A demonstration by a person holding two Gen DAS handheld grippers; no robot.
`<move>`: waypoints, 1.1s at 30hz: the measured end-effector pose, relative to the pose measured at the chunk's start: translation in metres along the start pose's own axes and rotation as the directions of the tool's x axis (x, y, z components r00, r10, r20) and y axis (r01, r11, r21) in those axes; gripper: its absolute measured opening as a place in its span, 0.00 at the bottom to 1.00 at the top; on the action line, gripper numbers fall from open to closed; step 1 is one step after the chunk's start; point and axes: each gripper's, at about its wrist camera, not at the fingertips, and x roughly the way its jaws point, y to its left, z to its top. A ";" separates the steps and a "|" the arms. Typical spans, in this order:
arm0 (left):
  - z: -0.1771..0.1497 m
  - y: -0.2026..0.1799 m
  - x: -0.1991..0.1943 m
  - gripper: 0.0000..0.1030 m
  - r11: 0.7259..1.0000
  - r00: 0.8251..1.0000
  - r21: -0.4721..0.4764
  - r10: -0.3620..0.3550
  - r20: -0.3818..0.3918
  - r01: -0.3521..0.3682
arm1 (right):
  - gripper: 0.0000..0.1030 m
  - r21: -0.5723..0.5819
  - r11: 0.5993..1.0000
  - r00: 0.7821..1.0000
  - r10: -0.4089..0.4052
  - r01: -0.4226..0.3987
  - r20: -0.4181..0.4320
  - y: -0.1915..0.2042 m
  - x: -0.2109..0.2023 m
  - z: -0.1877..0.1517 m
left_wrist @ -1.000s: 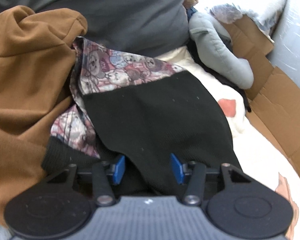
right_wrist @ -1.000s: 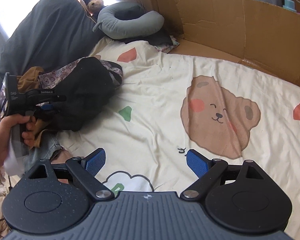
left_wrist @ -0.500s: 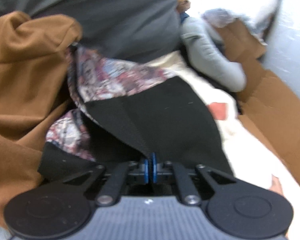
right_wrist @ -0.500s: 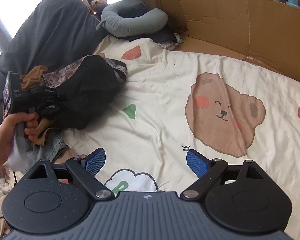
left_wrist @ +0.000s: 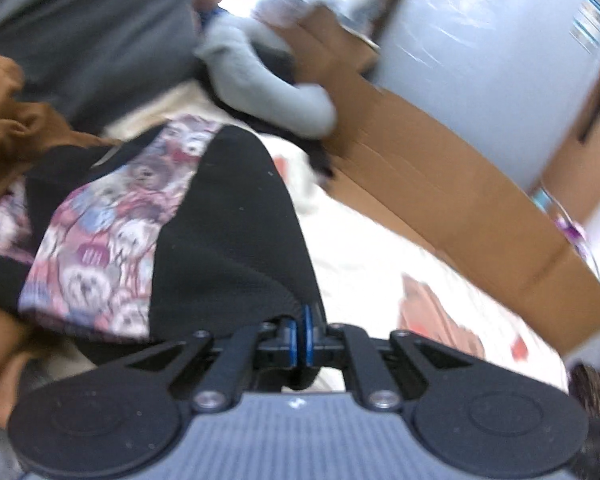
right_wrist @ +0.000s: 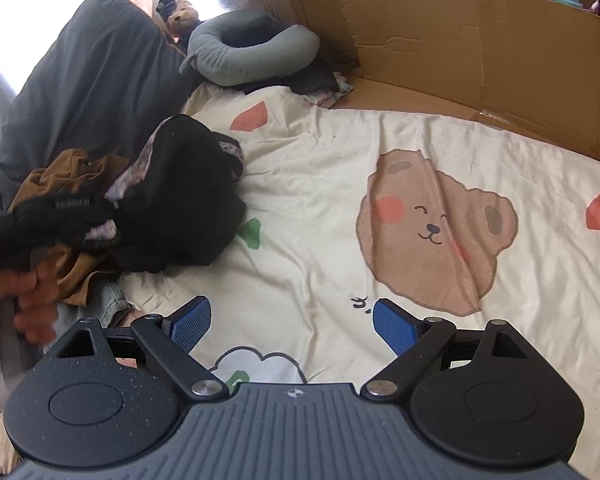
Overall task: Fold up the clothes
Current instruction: 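Close the left gripper on the black garment's edge and lift it, then lay the black garment flat on the duvet with the left gripper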
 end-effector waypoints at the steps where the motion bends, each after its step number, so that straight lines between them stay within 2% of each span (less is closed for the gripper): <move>1: -0.005 -0.006 0.003 0.04 1.000 1.000 0.013 -0.018 -0.018 0.018 | 0.89 0.008 1.000 1.000 -0.002 0.002 0.003 -0.003 -0.001 0.000; 5: -0.026 -0.026 0.012 0.04 0.993 0.991 0.059 -0.095 -0.094 0.101 | 0.89 0.034 0.999 1.000 -0.019 0.019 0.008 -0.012 -0.003 0.001; 12: -0.057 -0.055 0.021 0.04 0.969 0.960 0.122 -0.186 -0.208 0.214 | 0.89 0.082 0.996 1.000 -0.024 0.024 -0.005 -0.026 -0.004 -0.001; 16: -0.078 -0.062 0.021 0.05 0.954 0.935 0.151 -0.208 -0.288 0.259 | 0.89 0.091 0.996 1.000 -0.015 0.017 -0.016 -0.028 -0.004 -0.003; 19: -0.090 -0.059 0.017 0.11 0.953 0.924 0.166 -0.188 -0.334 0.254 | 0.88 0.088 0.996 1.000 -0.008 0.010 -0.021 -0.027 -0.003 -0.005; 21: -0.093 -0.053 0.012 0.24 0.955 0.923 0.160 -0.187 -0.336 0.251 | 0.88 0.085 0.996 1.000 -0.006 0.008 -0.028 -0.027 -0.002 -0.006; 25: -0.092 -0.040 0.007 0.26 0.964 0.927 0.141 -0.167 -0.336 0.225 | 0.88 0.079 0.997 0.999 -0.003 0.006 -0.041 -0.025 0.000 -0.009; 28: -0.088 -0.028 0.000 0.31 0.973 0.938 0.138 -0.135 -0.318 0.187 | 0.88 0.071 0.997 0.999 0.001 0.003 -0.049 -0.022 0.000 -0.011; 32: -0.079 -0.015 -0.002 0.50 0.984 0.957 0.138 -0.073 -0.279 0.115 | 0.88 0.055 0.998 0.998 0.008 -0.004 -0.059 -0.018 0.001 -0.014; 33: -0.079 -0.011 -0.001 0.51 0.985 0.960 0.147 -0.049 -0.277 0.093 | 0.88 0.054 0.999 0.998 0.011 -0.008 -0.061 -0.017 0.002 -0.014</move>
